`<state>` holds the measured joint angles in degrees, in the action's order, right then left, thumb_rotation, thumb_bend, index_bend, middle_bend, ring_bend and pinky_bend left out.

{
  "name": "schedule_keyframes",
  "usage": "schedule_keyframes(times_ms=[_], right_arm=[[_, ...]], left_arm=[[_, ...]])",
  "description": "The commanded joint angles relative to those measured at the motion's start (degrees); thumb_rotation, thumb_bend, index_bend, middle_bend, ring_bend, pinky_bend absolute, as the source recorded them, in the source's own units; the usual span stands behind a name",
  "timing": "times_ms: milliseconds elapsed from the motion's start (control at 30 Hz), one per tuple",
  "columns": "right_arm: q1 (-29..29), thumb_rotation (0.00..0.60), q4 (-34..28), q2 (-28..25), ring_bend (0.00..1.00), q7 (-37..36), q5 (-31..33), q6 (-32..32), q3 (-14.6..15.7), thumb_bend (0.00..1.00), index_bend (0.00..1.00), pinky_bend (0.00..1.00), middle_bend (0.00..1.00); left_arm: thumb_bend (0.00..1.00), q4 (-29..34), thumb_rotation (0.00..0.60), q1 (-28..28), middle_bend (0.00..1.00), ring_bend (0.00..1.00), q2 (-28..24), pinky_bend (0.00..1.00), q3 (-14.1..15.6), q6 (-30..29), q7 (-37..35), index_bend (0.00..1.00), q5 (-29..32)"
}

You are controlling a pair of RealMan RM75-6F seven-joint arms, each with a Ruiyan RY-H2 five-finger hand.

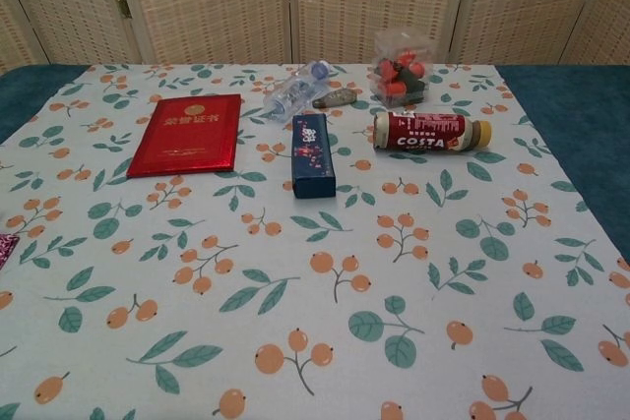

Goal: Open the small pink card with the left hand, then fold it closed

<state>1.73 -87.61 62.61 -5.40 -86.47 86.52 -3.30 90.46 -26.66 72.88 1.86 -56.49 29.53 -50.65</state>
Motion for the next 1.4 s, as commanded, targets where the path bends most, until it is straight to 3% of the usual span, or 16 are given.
schedule_keyframes(times_ms=[33,467,800,967,1200,1400], right_arm=[[-0.01,0.6,-0.03,-0.01,0.0,0.02,0.01,0.02,0.0,0.32,0.0,0.0,0.0],[-0.1,0.6,0.17,0.01,0.0,-0.26,0.02,0.13,0.0,0.32,0.0,0.0,0.0],[-0.23,0.6,-0.11,-0.28,0.0,-0.16,-0.03,0.49,-0.1,0.32,0.0,0.0,0.0],[-0.51,0.6,-0.47,-0.78,0.0,-0.51,-0.34,1.23,-0.13,0.32,0.0,0.0,0.0],[-0.19,0.6,0.33,-1.0,0.0,-3.74,-1.36,0.81,0.25,0.32,0.0,0.0,0.0],[0.16,0.6,-0.8,-1.3,0.0,-4.67,-2.27,-0.17,1.02,0.32,0.0,0.0,0.0]], left_arm=[[0.29,-0.14,0.6,-0.1,0.0,0.0,0.05,0.0,0.02,0.01,0.18,0.22,0.11],[0.29,0.35,0.6,-0.47,0.0,0.0,0.08,0.0,0.33,0.23,0.84,0.19,0.94],[0.29,5.89,0.6,1.2,0.0,0.0,-3.73,0.0,-0.22,-2.94,-3.9,0.06,-3.72],[0.29,8.04,0.6,5.08,0.0,0.0,-5.83,0.0,-2.64,-11.57,-12.47,0.08,-11.05],[0.32,4.75,0.6,11.06,0.0,0.0,-4.45,0.0,-4.57,-25.2,-22.29,0.16,-21.09],[0.33,2.94,0.6,15.25,0.0,0.0,-2.68,0.0,-3.99,-32.23,-22.85,0.18,-25.03]])
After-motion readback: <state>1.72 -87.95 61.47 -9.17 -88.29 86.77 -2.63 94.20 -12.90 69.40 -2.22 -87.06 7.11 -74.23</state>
